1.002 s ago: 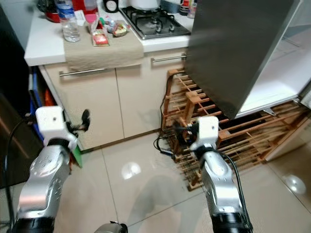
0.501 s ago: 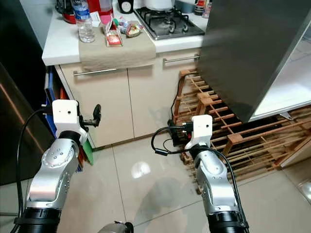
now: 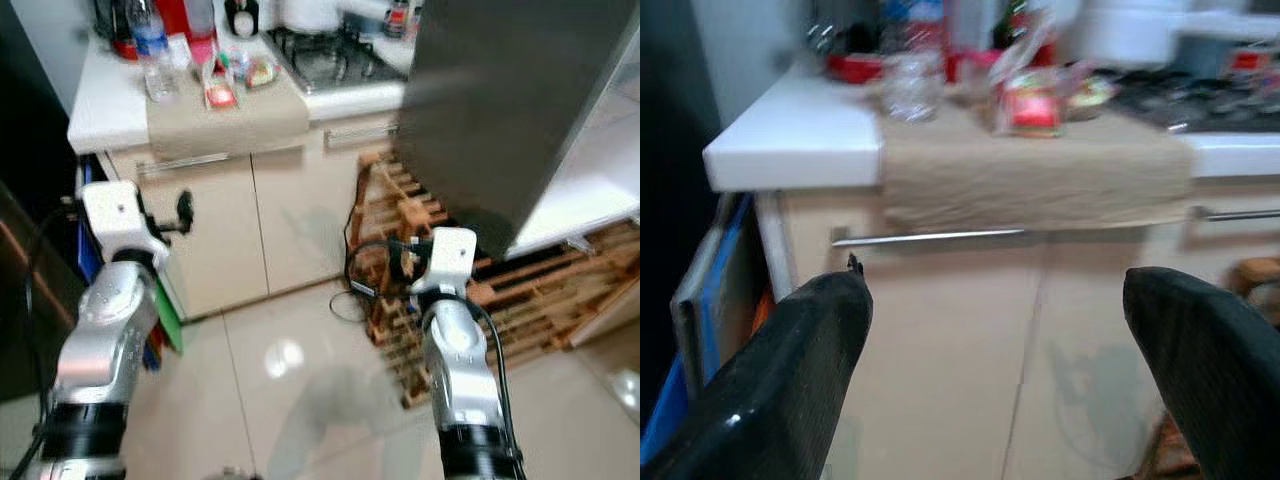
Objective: Restocking fridge
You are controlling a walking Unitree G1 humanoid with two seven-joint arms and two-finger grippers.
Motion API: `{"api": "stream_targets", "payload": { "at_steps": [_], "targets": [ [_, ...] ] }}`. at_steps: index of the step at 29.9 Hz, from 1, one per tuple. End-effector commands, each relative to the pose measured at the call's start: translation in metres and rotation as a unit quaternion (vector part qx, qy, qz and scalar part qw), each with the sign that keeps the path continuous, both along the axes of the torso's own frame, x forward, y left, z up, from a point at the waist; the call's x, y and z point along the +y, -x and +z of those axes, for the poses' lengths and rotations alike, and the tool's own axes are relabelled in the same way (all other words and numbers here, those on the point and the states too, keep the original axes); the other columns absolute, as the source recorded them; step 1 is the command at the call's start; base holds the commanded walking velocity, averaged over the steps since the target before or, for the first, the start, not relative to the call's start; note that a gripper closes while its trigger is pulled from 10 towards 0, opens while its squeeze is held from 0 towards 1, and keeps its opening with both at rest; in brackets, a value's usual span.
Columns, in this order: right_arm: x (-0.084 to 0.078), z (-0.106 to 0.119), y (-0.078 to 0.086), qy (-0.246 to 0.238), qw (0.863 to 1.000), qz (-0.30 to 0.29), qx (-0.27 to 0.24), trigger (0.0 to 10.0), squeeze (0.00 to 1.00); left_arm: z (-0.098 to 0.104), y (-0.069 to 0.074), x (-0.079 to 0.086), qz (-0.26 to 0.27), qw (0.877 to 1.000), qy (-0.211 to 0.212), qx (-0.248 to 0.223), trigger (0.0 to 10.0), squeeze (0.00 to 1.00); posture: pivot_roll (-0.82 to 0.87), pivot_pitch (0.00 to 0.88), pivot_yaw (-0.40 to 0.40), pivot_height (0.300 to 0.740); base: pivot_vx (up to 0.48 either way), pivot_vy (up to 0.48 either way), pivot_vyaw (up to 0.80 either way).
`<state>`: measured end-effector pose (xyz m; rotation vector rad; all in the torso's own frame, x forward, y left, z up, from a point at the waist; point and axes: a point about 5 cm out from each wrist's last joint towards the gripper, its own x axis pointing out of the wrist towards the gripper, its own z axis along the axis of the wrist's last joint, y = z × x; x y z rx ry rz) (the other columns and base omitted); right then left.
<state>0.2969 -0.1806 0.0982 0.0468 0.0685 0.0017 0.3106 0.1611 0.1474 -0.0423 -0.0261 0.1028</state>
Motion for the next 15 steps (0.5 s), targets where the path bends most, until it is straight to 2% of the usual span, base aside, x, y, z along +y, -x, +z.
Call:
{"api": "stream_targets", "payload": {
  "at_steps": [1,3,8,15],
  "targets": [
    [0.006,0.008,-0.003,-0.002,1.0,0.018,-0.015,10.0,0.0,-0.003,-0.001,0.002,0.006,1.0,0.003,0.006,10.0,0.0,0.0,0.0,0.035,0.74,0.48,0.0,0.49],
    [0.008,0.007,-0.004,-0.001,1.0,0.026,-0.014,10.0,0.0,-0.006,-0.002,0.0,0.007,1.0,0.001,0.016,10.0,0.0,0.0,0.0,0.035,0.74,0.439,0.0,0.49],
    [0.011,0.007,-0.004,-0.004,0.999,0.039,-0.014,10.0,0.02,-0.01,-0.003,-0.007,0.005,0.999,-0.018,0.033,10.0,0.0,0.0,0.0,0.026,0.74,0.0,0.0,0.49],
    [0.012,0.009,-0.007,-0.005,0.999,0.045,-0.018,10.0,0.04,-0.006,-0.005,-0.016,-0.022,0.999,-0.031,0.021,10.0,0.0,0.01,0.0,0.024,0.74,0.0,0.0,0.48]
  ]
}}
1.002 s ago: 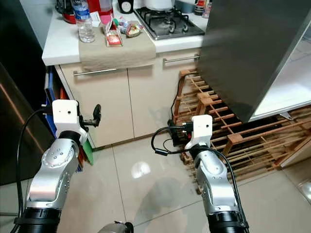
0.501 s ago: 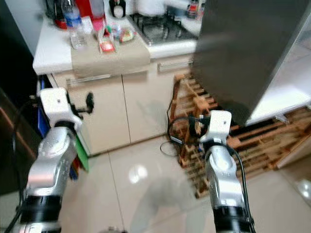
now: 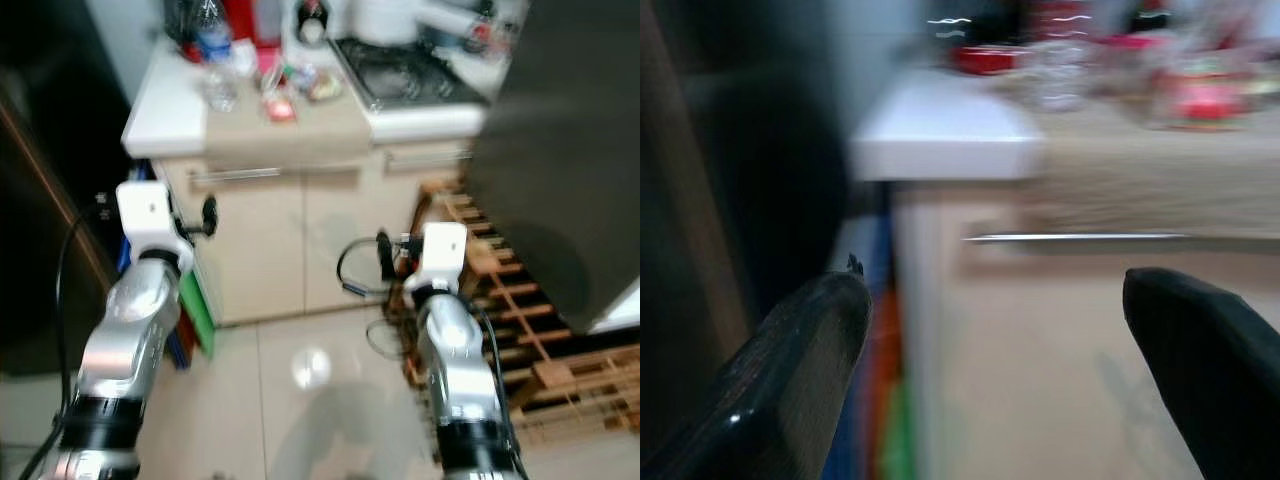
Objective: Restocking fridge
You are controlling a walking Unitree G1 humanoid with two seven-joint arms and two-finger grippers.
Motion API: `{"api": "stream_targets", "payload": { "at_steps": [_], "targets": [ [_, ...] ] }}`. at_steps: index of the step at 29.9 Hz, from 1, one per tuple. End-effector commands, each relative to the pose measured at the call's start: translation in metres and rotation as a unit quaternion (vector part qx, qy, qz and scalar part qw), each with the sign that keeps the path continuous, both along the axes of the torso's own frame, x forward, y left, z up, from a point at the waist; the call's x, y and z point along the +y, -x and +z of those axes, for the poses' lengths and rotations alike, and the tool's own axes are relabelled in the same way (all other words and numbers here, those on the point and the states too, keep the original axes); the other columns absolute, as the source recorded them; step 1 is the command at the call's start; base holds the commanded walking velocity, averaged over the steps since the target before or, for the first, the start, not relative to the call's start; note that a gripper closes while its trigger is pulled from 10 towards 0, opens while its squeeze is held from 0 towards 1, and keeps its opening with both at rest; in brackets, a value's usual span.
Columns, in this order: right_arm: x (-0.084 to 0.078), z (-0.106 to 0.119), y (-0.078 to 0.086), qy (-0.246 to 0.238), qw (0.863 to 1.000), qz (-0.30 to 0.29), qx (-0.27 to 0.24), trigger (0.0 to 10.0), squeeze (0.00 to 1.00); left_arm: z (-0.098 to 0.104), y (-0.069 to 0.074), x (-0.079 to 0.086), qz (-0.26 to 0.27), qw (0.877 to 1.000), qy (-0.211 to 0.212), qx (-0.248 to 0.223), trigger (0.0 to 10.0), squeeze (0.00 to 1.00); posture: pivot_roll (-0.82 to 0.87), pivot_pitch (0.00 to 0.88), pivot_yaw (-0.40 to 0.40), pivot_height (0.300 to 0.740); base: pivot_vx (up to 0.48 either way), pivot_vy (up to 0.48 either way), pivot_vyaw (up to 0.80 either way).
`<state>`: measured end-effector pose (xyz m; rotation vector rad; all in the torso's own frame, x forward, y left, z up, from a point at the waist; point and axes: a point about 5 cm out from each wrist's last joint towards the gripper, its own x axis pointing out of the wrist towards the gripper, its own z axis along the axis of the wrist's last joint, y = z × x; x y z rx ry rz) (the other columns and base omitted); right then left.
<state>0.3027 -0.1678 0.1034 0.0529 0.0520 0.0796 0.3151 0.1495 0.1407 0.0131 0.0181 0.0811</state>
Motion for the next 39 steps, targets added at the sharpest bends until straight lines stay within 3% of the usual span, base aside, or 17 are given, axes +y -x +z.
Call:
{"api": "stream_targets", "payload": {
  "at_steps": [1,7,10,17,21,39],
  "targets": [
    [0.0,0.004,-0.001,-0.001,1.0,0.008,-0.01,10.0,0.05,0.001,-0.001,-0.006,-0.015,1.0,-0.005,-0.003,10.0,0.0,0.01,0.0,0.025,0.74,0.0,0.0,0.47],
    [-0.004,0.005,0.0,-0.006,1.0,-0.013,-0.018,10.0,0.07,0.0,-0.001,-0.007,-0.028,0.999,-0.019,-0.002,10.0,0.0,0.01,0.0,0.027,0.74,0.0,0.0,0.47],
    [-0.007,0.005,-0.001,-0.005,1.0,-0.024,-0.019,10.0,0.0,0.006,-0.003,-0.009,-0.059,0.998,-0.021,-0.023,10.0,0.0,0.01,0.0,0.027,0.74,0.165,0.0,0.17],
    [-0.009,0.012,0.001,0.015,0.998,-0.036,-0.045,10.0,0.0,0.019,-0.007,-0.011,-0.082,0.995,-0.022,-0.055,10.0,0.0,0.0,0.0,0.035,0.74,0.44,0.0,0.0],
    [-0.012,0.016,0.0,0.029,0.997,-0.046,-0.059,10.0,0.0,0.024,-0.008,-0.012,-0.093,0.993,-0.013,-0.073,10.0,0.0,-0.01,0.0,0.038,0.74,0.45,0.0,-0.8],
    [-0.011,0.022,-0.003,0.036,0.995,-0.043,-0.08,10.0,0.0,0.035,-0.011,-0.019,-0.12,0.986,-0.007,-0.118,10.0,0.0,-0.01,0.0,0.036,0.74,0.454,0.0,-0.03]
  ]
}}
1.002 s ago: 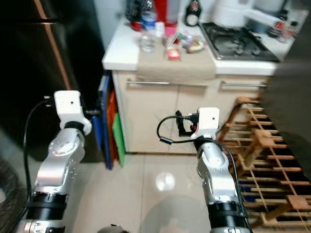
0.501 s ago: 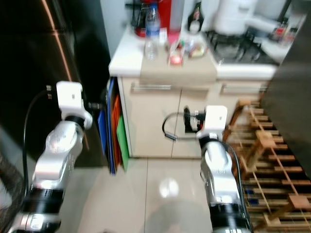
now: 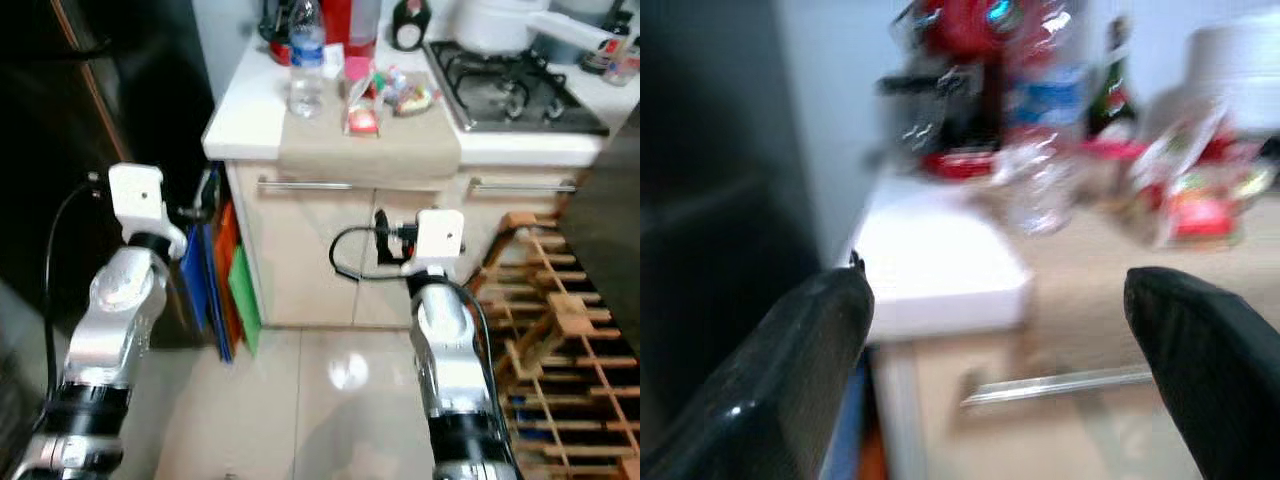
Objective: Restocking fridge
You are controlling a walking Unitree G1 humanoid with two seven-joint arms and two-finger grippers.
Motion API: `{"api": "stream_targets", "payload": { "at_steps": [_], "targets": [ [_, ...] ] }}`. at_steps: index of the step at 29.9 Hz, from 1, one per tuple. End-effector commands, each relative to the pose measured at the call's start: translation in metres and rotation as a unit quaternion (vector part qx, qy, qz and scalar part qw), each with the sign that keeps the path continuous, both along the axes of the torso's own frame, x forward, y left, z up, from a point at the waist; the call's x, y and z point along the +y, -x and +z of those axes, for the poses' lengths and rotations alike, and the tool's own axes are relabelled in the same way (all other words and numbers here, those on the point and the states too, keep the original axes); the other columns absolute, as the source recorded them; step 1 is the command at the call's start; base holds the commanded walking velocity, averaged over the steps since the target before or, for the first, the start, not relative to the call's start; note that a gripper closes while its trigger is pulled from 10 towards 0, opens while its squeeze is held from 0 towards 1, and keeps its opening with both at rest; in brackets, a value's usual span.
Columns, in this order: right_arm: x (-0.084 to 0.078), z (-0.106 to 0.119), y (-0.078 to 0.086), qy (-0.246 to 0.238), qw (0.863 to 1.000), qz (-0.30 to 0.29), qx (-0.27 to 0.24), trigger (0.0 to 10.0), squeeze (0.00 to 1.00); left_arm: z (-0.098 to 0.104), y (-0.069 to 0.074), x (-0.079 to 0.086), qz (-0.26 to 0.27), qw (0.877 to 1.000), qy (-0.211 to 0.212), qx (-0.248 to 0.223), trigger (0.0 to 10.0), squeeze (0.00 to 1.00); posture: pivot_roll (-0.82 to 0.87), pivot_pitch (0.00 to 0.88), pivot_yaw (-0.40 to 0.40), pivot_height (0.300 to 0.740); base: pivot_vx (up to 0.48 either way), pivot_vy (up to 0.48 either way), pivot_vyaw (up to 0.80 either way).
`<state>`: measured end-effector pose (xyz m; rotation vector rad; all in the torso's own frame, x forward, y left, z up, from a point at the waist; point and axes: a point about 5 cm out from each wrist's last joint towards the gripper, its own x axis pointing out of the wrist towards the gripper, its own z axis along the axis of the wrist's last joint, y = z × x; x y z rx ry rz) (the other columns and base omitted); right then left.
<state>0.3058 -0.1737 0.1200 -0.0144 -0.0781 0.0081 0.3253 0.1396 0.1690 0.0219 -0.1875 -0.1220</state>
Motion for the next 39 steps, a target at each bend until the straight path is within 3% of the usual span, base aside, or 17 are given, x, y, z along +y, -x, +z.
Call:
{"api": "stream_targets", "payload": {
  "at_steps": [1,4,10,11,15,21,28,30,32,35,39],
  "targets": [
    [-0.005,0.007,0.0,0.006,1.0,-0.006,-0.017,10.0,0.0,0.008,-0.001,-0.009,-0.02,1.0,0.003,-0.019,10.0,0.0,-0.01,0.0,0.035,0.74,0.465,0.0,-0.8],
    [-0.005,0.011,0.0,0.02,0.999,-0.008,-0.027,10.0,0.0,0.009,-0.001,-0.009,-0.022,1.0,0.004,-0.022,10.0,0.0,-0.01,0.0,0.035,0.74,0.465,0.0,-0.8],
    [-0.002,0.041,-0.004,0.04,0.995,-0.006,-0.086,10.0,0.02,0.023,0.0,-0.012,-0.029,0.998,0.009,-0.051,10.0,0.0,-0.01,0.0,0.035,0.74,0.471,0.0,-0.8],
    [-0.003,0.053,-0.006,0.044,0.993,-0.01,-0.106,10.0,0.01,0.03,0.0,-0.015,-0.039,0.997,0.011,-0.064,10.0,0.0,-0.01,0.0,0.037,0.74,0.472,0.0,0.0],
    [-0.005,0.064,-0.009,0.044,0.992,-0.013,-0.12,10.0,0.0,0.039,0.002,-0.022,-0.055,0.995,0.011,-0.086,10.0,0.0,-0.01,0.0,0.037,0.74,0.472,0.0,0.0],
    [-0.008,0.056,-0.007,0.033,0.994,-0.016,-0.101,10.0,0.0,0.037,-0.001,-0.02,-0.031,0.997,0.004,-0.074,10.0,0.0,-0.01,0.0,0.036,0.74,0.079,0.0,0.0],
    [-0.004,0.048,-0.003,0.027,0.996,-0.013,-0.085,10.0,0.0,0.041,-0.003,-0.03,-0.052,0.996,0.029,-0.059,10.0,0.0,-0.01,0.0,0.036,0.74,0.0,0.0,0.0],
    [-0.001,0.046,-0.001,0.025,0.997,-0.007,-0.079,10.0,0.0,0.05,-0.019,-0.041,-0.055,0.997,0.032,-0.035,10.0,0.0,-0.02,0.0,0.029,0.74,0.0,0.0,0.0],
    [-0.001,0.046,0.001,0.025,0.997,-0.006,-0.077,10.0,0.0,0.054,-0.023,-0.045,-0.06,0.997,0.036,-0.033,10.0,0.0,-0.02,0.0,0.029,0.74,0.0,0.0,0.0],
    [-0.004,0.04,0.015,0.034,0.997,-0.001,-0.062,10.0,0.0,0.081,-0.044,-0.063,-0.073,0.995,0.059,-0.032,10.0,0.0,-0.05,0.0,0.036,0.74,0.0,0.0,0.0],
    [-0.008,0.036,0.031,0.035,0.998,-0.011,-0.052,10.0,0.0,0.088,-0.056,-0.066,-0.06,0.996,0.057,-0.018,10.0,0.0,-0.09,0.0,0.063,0.74,0.0,0.0,0.0]
  ]
}}
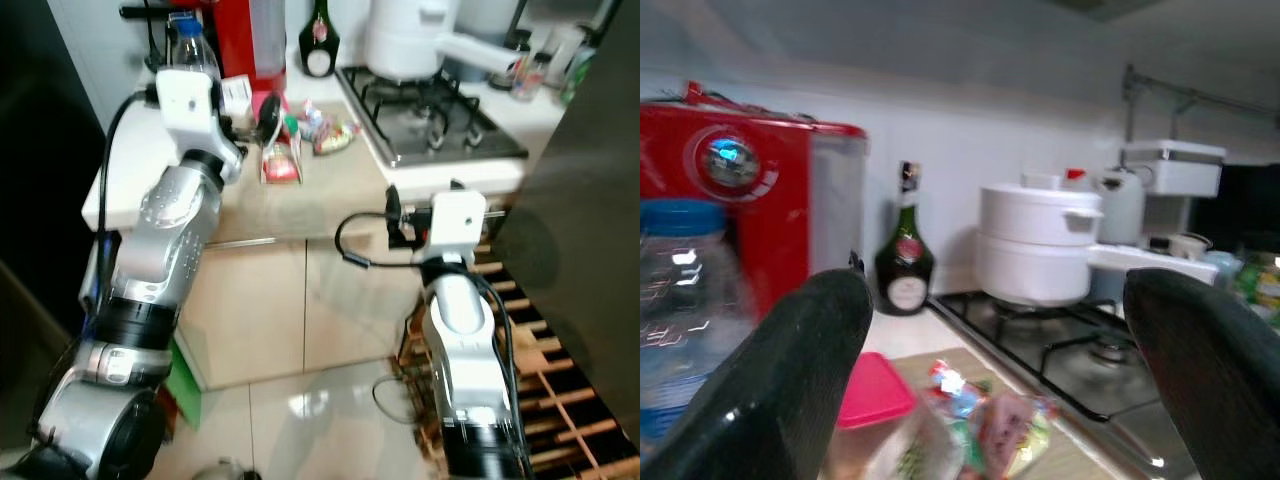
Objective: Restocking fridge
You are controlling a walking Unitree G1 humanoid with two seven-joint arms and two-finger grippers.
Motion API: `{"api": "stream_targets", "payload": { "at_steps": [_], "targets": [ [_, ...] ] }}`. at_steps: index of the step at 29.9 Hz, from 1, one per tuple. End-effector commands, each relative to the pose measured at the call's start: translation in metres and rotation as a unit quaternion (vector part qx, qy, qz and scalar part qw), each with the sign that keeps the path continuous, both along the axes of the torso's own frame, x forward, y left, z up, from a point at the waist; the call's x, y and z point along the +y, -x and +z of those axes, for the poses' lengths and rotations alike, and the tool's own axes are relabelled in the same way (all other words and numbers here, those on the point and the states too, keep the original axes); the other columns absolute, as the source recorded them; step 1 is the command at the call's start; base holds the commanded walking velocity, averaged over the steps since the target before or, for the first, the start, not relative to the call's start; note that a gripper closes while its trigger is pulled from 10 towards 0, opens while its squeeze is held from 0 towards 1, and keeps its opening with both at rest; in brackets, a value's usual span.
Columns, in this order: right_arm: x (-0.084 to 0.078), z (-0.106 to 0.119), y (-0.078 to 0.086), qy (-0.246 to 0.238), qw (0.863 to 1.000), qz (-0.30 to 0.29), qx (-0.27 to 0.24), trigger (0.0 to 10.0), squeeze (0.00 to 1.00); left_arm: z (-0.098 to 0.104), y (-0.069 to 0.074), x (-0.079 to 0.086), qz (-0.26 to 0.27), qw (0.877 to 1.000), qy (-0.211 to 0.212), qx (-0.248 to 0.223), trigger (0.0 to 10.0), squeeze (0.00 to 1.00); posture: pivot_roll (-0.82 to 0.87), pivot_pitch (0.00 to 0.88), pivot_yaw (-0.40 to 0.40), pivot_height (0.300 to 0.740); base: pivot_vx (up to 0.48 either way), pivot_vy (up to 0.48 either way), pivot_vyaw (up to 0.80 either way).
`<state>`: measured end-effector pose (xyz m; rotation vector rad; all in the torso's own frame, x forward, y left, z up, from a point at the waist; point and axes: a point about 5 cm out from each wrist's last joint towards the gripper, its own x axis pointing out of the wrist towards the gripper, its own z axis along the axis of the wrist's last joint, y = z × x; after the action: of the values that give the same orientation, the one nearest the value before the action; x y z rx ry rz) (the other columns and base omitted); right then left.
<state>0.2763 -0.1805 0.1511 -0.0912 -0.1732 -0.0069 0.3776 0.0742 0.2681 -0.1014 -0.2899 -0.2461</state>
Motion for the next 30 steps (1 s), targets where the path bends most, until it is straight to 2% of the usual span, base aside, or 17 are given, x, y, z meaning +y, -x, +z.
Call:
{"api": "stream_targets", "payload": {
  "at_steps": [1,2,3,7,11,13,14,15,16,18,19,20,22,24,25,28,30],
  "targets": [
    [-0.002,0.002,0.005,-0.005,1.0,-0.006,0.002,10.0,0.0,-0.01,-0.009,-0.002,0.013,0.999,-0.008,0.038,10.0,0.0,-0.09,0.0,0.063,0.74,0.0,0.0,0.0],
    [-0.002,0.002,0.005,-0.005,1.0,-0.006,0.002,10.0,0.0,-0.01,-0.009,-0.002,0.013,0.999,-0.008,0.038,10.0,0.0,-0.09,0.0,0.063,0.74,0.0,0.0,0.0],
    [-0.003,-0.004,0.019,-0.007,1.0,-0.011,0.017,10.0,0.0,-0.003,-0.017,-0.007,0.011,0.999,0.002,0.051,10.0,0.0,-0.13,0.0,0.077,0.74,0.0,0.0,0.0],
    [0.002,-0.015,0.038,-0.01,0.999,-0.01,0.045,10.0,0.0,0.011,-0.029,-0.016,0.002,0.998,0.007,0.057,10.0,0.0,-0.16,0.004,0.102,0.74,0.0,0.0,0.0],
    [0.01,-0.008,0.044,-0.011,0.999,0.005,0.037,10.0,0.0,0.003,-0.02,-0.001,0.001,0.999,0.022,0.04,10.0,0.0,-0.16,0.0,0.11,0.74,0.0,0.0,0.0],
    [0.011,-0.001,0.048,-0.017,0.999,0.0,0.027,10.0,0.0,-0.014,0.008,0.016,-0.014,0.999,0.032,0.012,10.0,0.0,-0.14,0.0,0.101,0.74,0.0,0.0,0.0],
    [0.011,-0.001,0.048,-0.017,0.999,0.0,0.027,10.0,0.0,-0.014,0.008,0.016,-0.014,0.999,0.032,0.012,10.0,0.0,-0.14,0.0,0.101,0.74,0.0,0.0,0.0],
    [0.011,0.005,0.054,-0.015,1.0,-0.002,0.017,10.0,0.0,-0.029,0.032,0.032,-0.008,0.999,0.035,0.003,10.0,0.0,-0.12,0.0,0.093,0.74,0.0,0.0,0.0],
    [0.012,0.008,0.057,-0.007,1.0,0.005,0.012,10.0,0.0,-0.035,0.043,0.044,0.011,0.999,0.03,0.003,10.0,0.0,-0.1,0.0,0.079,0.74,0.0,0.0,0.0],
    [0.012,0.011,0.058,-0.002,1.0,0.011,0.01,10.0,0.0,-0.038,0.05,0.051,0.025,0.999,0.025,0.003,10.0,0.0,-0.09,0.0,0.073,0.74,0.0,0.0,0.0],
    [0.011,0.012,0.055,0.003,1.0,0.023,0.012,10.0,0.0,-0.045,0.07,0.064,0.052,0.999,-0.011,-0.011,10.0,0.0,-0.05,0.0,0.036,0.74,0.0,0.0,0.0],
    [0.011,0.012,0.055,0.003,1.0,0.023,0.012,10.0,0.0,-0.045,0.07,0.064,0.052,0.999,-0.011,-0.011,10.0,0.0,-0.05,0.0,0.036,0.74,0.0,0.0,0.0],
    [0.009,0.011,0.048,0.006,0.999,0.032,0.016,10.0,0.0,-0.059,0.088,0.072,0.072,0.997,-0.028,0.003,10.0,0.0,-0.03,0.0,0.023,0.74,0.0,0.0,0.0],
    [0.011,0.006,0.039,0.009,0.998,0.051,0.022,10.0,0.0,-0.096,0.115,0.083,0.089,0.993,-0.035,0.065,10.0,0.0,-0.02,0.0,0.012,0.74,0.0,0.0,0.0],
    [0.011,0.006,0.039,0.009,0.998,0.051,0.022,10.0,0.0,-0.096,0.115,0.083,0.089,0.993,-0.035,0.065,10.0,0.0,-0.02,0.0,0.012,0.74,0.0,0.0,0.0],
    [0.011,0.001,0.031,-0.002,0.997,0.064,0.038,10.0,0.0,-0.124,0.134,0.086,0.105,0.986,-0.043,0.123,10.0,0.0,0.0,0.0,-0.005,0.74,0.0,0.0,0.0],
    [0.009,-0.003,0.024,-0.014,0.997,0.062,0.048,10.0,0.0,-0.122,0.129,0.079,0.1,0.987,-0.046,0.118,10.0,0.0,0.0,0.0,-0.015,0.74,0.0,0.0,0.0]
  ]
}}
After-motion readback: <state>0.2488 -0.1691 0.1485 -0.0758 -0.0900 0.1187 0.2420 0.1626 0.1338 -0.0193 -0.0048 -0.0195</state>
